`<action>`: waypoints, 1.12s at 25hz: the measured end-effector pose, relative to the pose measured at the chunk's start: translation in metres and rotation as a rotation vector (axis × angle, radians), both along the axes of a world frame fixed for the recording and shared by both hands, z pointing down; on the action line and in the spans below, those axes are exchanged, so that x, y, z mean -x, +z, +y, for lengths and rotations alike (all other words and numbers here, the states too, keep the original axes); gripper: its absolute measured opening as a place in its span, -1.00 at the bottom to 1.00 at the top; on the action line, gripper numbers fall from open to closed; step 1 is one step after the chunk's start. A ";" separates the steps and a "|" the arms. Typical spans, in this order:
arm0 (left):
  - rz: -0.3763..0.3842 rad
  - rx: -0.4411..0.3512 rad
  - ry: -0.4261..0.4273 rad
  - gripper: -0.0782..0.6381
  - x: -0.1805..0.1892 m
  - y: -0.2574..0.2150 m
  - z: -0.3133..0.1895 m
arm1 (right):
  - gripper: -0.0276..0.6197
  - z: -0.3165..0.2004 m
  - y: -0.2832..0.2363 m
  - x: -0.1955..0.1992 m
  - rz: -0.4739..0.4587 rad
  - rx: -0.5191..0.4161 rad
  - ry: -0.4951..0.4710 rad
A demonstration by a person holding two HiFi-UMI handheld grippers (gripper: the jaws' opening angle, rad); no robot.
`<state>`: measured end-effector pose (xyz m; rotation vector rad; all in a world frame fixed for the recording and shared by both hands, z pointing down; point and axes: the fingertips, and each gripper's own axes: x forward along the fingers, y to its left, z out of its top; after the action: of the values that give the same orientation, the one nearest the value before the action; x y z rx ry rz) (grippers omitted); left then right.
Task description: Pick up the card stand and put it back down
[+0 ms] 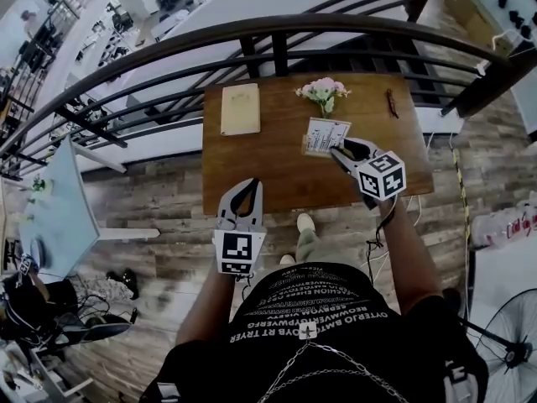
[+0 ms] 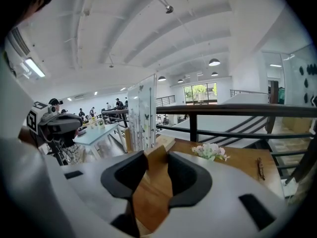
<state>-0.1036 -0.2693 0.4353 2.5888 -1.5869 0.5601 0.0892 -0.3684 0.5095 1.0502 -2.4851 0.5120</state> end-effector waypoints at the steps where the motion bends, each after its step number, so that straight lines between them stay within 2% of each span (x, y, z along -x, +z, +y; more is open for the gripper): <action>1: -0.001 0.002 -0.004 -0.71 -0.002 0.001 -0.004 | -0.45 -0.002 0.008 -0.004 0.002 0.010 0.005; 10: 0.004 0.040 -0.026 -0.71 -0.027 0.013 -0.039 | -0.45 -0.023 0.083 -0.027 0.039 0.080 -0.002; 28: -0.027 0.121 -0.099 -0.70 -0.016 0.051 -0.079 | -0.45 -0.050 0.223 -0.027 0.126 0.196 -0.049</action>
<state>-0.0877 -0.3485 0.4864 2.4109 -1.6243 0.6631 0.1159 -0.4184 0.7329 0.9135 -2.2923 0.6393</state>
